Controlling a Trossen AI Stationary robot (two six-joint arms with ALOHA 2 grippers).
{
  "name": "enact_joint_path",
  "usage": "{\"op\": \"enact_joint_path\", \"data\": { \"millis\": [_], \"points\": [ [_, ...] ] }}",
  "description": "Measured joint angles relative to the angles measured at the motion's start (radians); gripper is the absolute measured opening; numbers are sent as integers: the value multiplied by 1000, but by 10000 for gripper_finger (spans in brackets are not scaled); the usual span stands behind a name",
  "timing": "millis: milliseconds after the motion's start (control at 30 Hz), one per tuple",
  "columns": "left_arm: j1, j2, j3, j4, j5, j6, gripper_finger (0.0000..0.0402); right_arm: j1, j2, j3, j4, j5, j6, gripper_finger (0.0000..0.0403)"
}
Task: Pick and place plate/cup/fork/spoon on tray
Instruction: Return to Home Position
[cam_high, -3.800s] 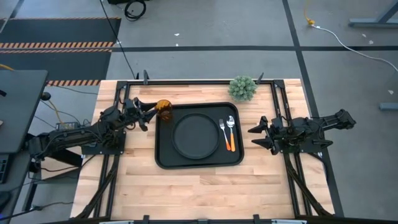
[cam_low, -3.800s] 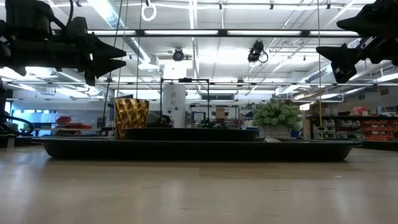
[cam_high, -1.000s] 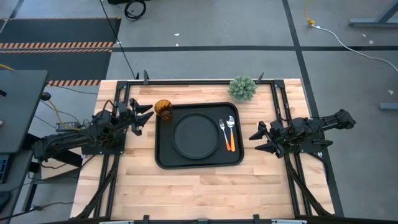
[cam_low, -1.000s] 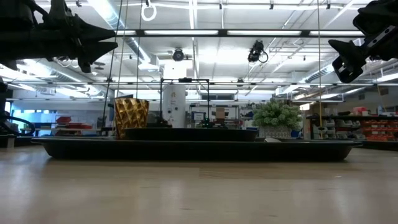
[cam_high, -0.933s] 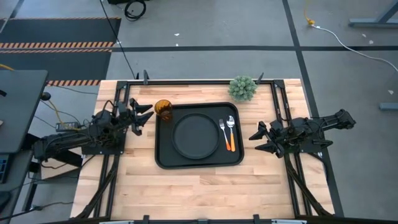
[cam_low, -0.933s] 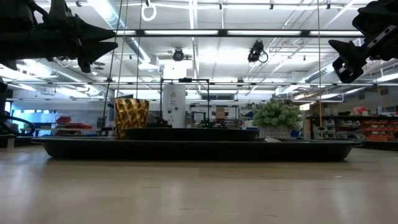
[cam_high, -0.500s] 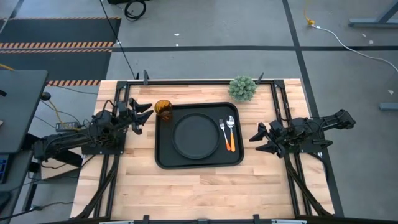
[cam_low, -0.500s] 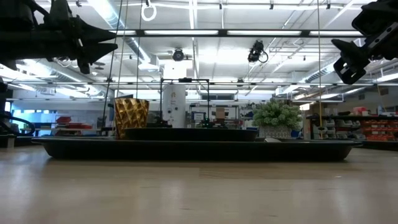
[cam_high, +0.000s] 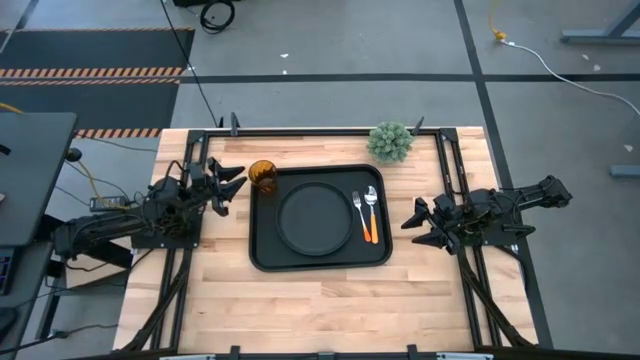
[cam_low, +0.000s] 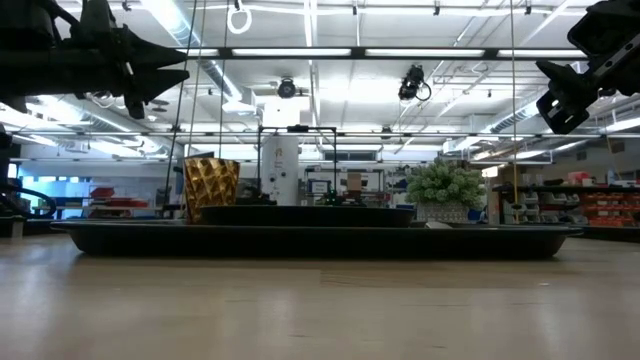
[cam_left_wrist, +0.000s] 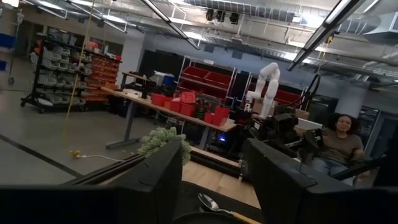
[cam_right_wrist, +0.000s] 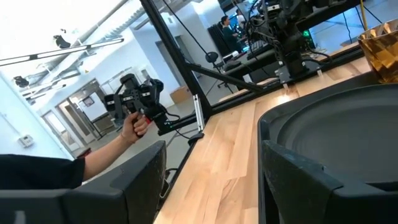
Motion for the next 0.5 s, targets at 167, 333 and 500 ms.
{"op": "enact_joint_path", "data": {
  "millis": [167, 333, 500],
  "points": [
    [-21, 0, 0, 0, 0, 7, 183, 0, 0, 0, 0, 0, 14, 268],
    [-37, 0, 0, 2, -9, 8, 183, 0, 0, 0, 1, 0, 13, 268],
    [-38, 0, 0, 3, -24, 7, 183, 0, 0, 0, 52, 0, 14, 268]
  ]
}}
